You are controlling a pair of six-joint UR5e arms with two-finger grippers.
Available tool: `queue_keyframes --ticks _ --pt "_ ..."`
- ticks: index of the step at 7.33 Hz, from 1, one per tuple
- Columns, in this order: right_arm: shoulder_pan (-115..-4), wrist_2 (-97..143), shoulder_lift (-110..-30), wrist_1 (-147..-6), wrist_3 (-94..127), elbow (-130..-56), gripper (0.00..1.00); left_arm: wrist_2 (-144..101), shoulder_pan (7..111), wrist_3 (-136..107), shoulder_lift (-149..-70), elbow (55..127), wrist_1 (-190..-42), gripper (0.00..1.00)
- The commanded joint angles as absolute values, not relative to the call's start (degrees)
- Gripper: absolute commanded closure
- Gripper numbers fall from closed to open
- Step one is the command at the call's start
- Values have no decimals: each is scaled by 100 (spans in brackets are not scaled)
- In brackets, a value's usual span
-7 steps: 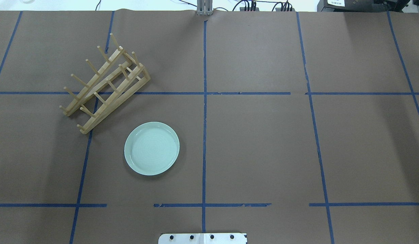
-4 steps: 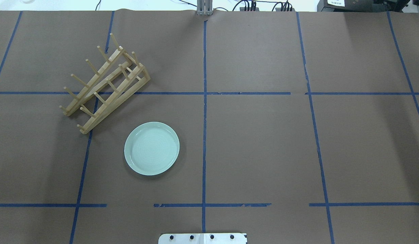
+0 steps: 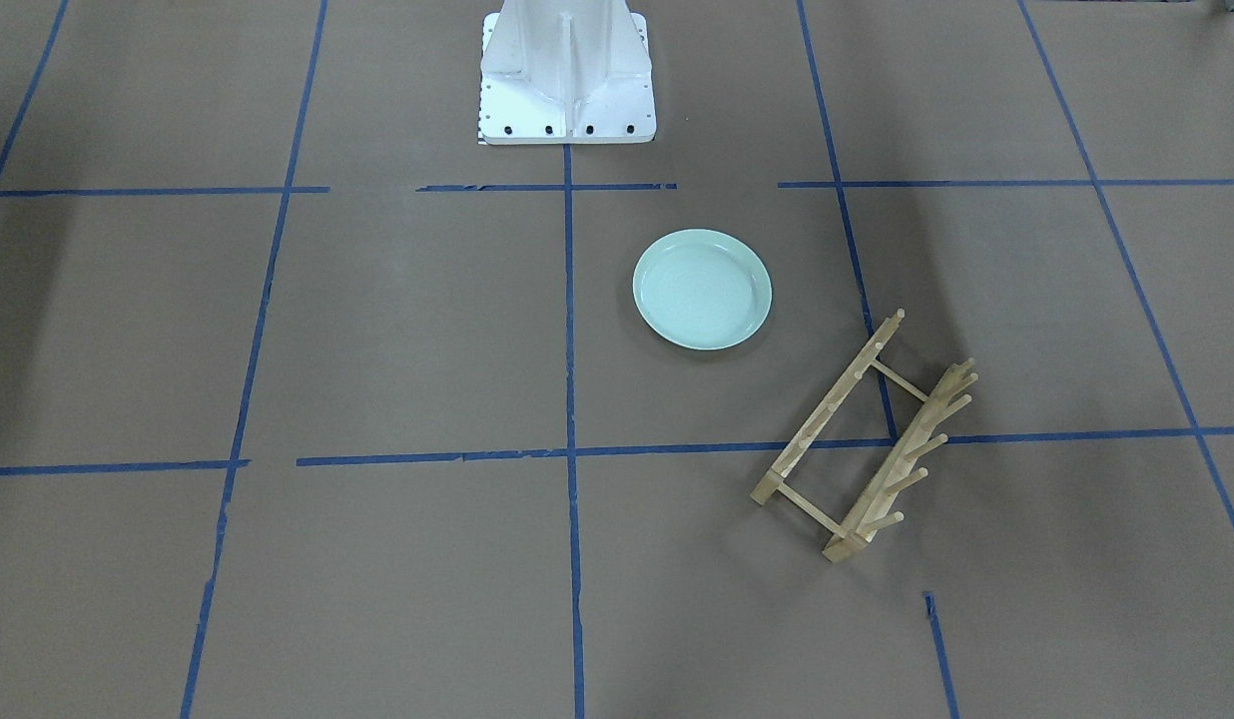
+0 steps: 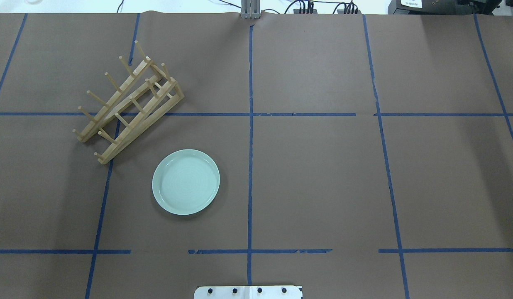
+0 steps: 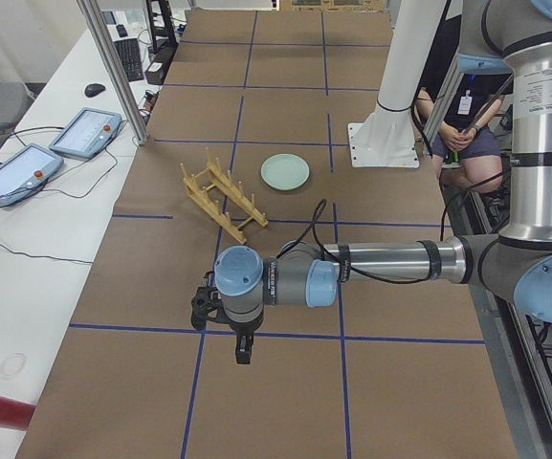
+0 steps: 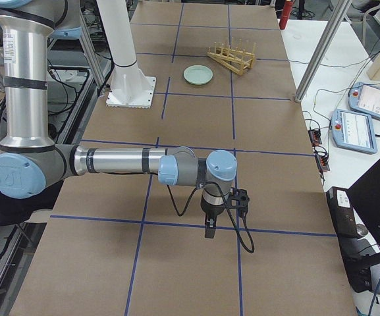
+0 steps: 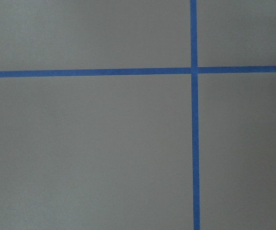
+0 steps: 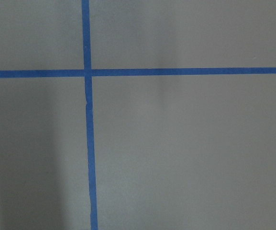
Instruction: Place plate on table
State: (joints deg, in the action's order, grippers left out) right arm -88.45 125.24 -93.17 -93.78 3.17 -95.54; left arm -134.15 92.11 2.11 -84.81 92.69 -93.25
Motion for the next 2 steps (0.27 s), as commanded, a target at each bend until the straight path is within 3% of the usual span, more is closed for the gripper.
queue_keyframes --ticks 1,2 --pt "-8842 12524 -9316 -9378 316 -9554 0 -13421 9211 220 -8464 9299 -9325 0" --pt "-8842 12524 -9316 -9378 316 -9554 0 -13412 9220 237 -8490 9299 -9316 0"
